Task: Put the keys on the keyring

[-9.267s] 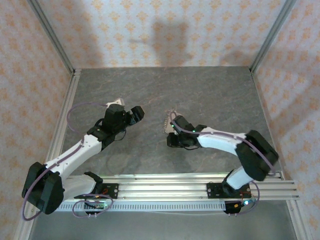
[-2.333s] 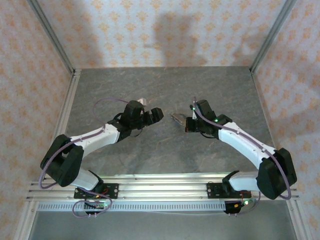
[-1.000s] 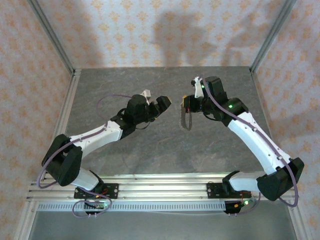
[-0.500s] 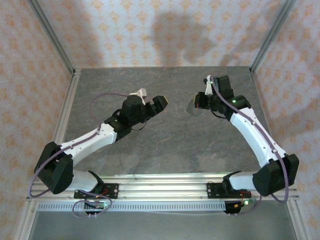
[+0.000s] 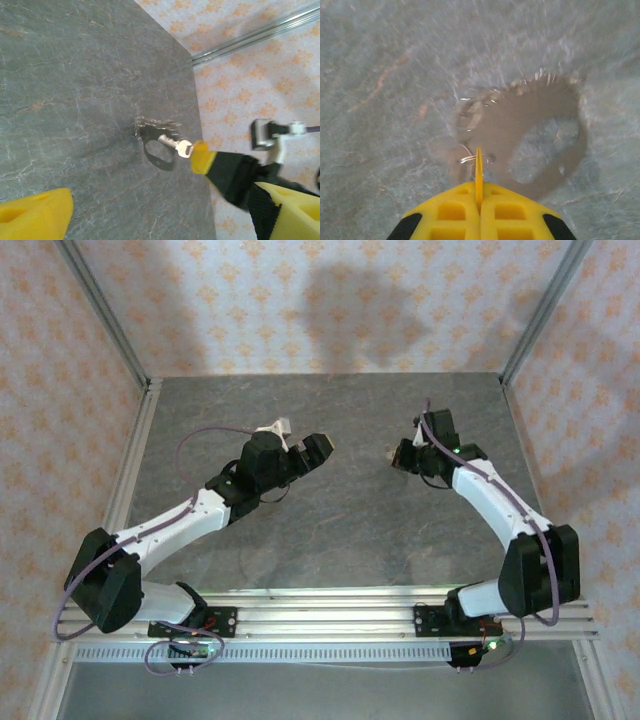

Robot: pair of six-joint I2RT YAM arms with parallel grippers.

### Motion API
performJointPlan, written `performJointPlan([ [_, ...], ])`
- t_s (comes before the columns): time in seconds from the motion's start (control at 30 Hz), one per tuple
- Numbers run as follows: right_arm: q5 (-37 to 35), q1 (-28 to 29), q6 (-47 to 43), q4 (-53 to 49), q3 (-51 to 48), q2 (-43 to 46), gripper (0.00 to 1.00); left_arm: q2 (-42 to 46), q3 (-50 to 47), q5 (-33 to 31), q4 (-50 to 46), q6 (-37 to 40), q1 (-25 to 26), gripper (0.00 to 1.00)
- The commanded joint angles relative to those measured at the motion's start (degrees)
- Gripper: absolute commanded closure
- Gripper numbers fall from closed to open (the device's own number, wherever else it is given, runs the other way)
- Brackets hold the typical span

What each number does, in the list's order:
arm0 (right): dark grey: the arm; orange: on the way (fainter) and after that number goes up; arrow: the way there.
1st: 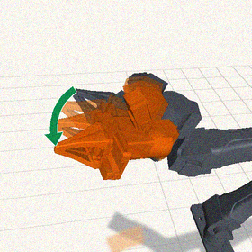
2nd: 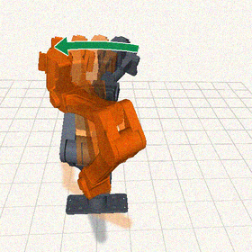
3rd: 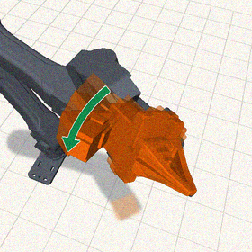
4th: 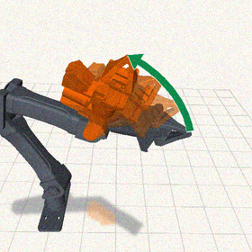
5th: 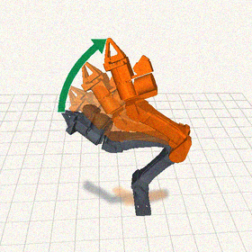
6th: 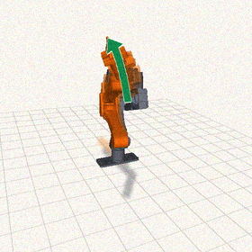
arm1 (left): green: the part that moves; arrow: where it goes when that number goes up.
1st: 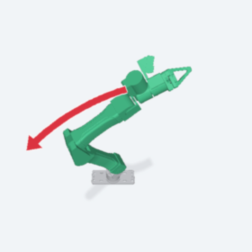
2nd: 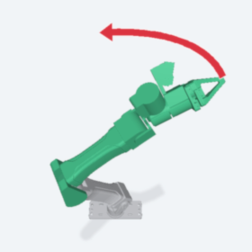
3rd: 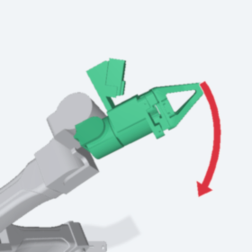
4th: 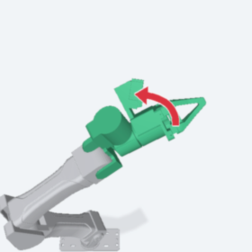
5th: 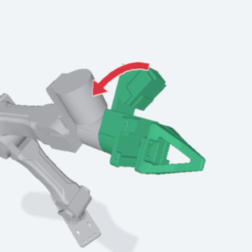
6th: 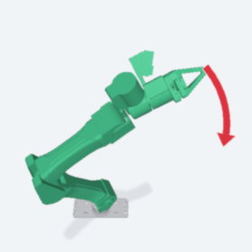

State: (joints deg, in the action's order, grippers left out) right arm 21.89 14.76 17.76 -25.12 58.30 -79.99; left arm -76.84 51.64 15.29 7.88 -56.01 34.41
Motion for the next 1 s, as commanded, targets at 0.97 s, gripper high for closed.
performJointPlan([
  [0.97,-3.7,23.2,21.0,21.9,0.6,-23.1,0.86,2.7,-1.0,-1.8,-2.2,1.2,0.1,0.08],
])
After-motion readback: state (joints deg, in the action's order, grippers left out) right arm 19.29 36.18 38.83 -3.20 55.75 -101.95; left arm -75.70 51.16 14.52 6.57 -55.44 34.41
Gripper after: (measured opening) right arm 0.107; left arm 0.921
